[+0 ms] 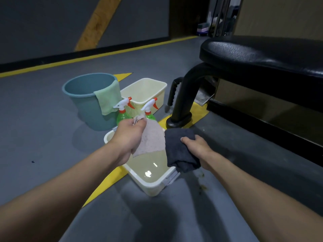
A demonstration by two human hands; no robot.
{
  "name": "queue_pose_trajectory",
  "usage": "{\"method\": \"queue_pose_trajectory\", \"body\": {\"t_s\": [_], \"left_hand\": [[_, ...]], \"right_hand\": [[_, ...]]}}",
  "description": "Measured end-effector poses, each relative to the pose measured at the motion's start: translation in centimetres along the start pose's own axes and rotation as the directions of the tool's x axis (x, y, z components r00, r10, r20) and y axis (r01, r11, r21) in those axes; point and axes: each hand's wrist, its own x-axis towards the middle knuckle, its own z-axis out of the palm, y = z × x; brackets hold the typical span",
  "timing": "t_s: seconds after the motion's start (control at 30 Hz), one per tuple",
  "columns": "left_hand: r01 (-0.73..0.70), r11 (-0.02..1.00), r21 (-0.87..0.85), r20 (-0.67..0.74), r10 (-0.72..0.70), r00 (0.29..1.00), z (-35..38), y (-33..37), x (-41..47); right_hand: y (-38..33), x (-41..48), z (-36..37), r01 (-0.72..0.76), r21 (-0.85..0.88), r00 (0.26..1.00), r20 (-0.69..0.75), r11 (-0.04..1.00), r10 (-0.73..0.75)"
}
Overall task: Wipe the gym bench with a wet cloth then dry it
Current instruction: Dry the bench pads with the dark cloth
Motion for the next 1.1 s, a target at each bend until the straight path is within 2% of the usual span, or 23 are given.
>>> {"method": "queue_pose_trajectory", "body": {"t_s": [0.1,0.23,0.37,0.47,0.6,0.77,0.87,0.9,0.97,1.03,1.1], "left_hand": [[0.012,1.0,0.005,0.004,-0.012,1.0,-0.1,-0.5,0.2],[0.007,1.0,0.019,-0.001,-0.007,1.0,-0.1,-0.7,0.3],[0.014,1.0,0.006,-0.015,-0.014,1.0,0.0,-1.2,0.3],[0.025,0.999,0.023,-0.01,-0.025,1.0,0.0,-1.4,0.1],[0.038,0.998,0.049,-0.014,-0.038,0.999,-0.2,-1.6,0.0],[0.095,0.995,0.038,0.013,-0.096,0.995,-0.6,-1.6,-0.5],[0.143,0.99,0.018,0.028,-0.143,0.989,-1.1,-1.3,-0.7],[0.153,0.988,0.007,0.038,-0.153,0.988,-1.2,-1.2,-0.8],[0.172,0.984,-0.033,0.072,-0.17,0.983,-1.3,-0.9,-1.2],[0.197,0.979,-0.06,0.117,-0.189,0.975,-1.4,-0.8,-1.5],[0.227,0.971,-0.08,0.191,-0.208,0.959,-1.6,-0.7,-1.8]], "right_hand": [[0.1,-0.2,-0.3,-0.003,0.073,1.0,-0.018,0.997,0.004],[0.6,-0.2,-0.5,0.114,-0.041,0.993,-0.02,0.993,-0.115],[0.6,0.2,-0.2,0.127,-0.084,0.992,0.031,0.988,-0.125],[0.2,0.5,-0.5,0.151,-0.212,0.988,0.01,0.966,-0.152],[-0.3,0.2,0.2,0.197,-0.398,0.98,0.104,0.896,-0.17],[-1.7,-0.6,-0.2,0.161,-0.517,0.986,0.058,0.841,-0.154],[-3.5,-2.5,-0.3,0.247,-0.633,0.947,-0.003,0.734,-0.322],[-4.1,-3.1,-0.2,0.307,-0.607,0.922,0.0,0.733,-0.386],[-5.4,-4.5,0.1,0.397,-0.401,0.909,0.047,0.825,-0.415],[-6.3,-5.7,0.6,0.372,-0.162,0.922,0.179,0.914,-0.343],[-6.7,-6.8,0.7,0.33,-0.083,0.9,0.33,0.94,-0.286]]}}
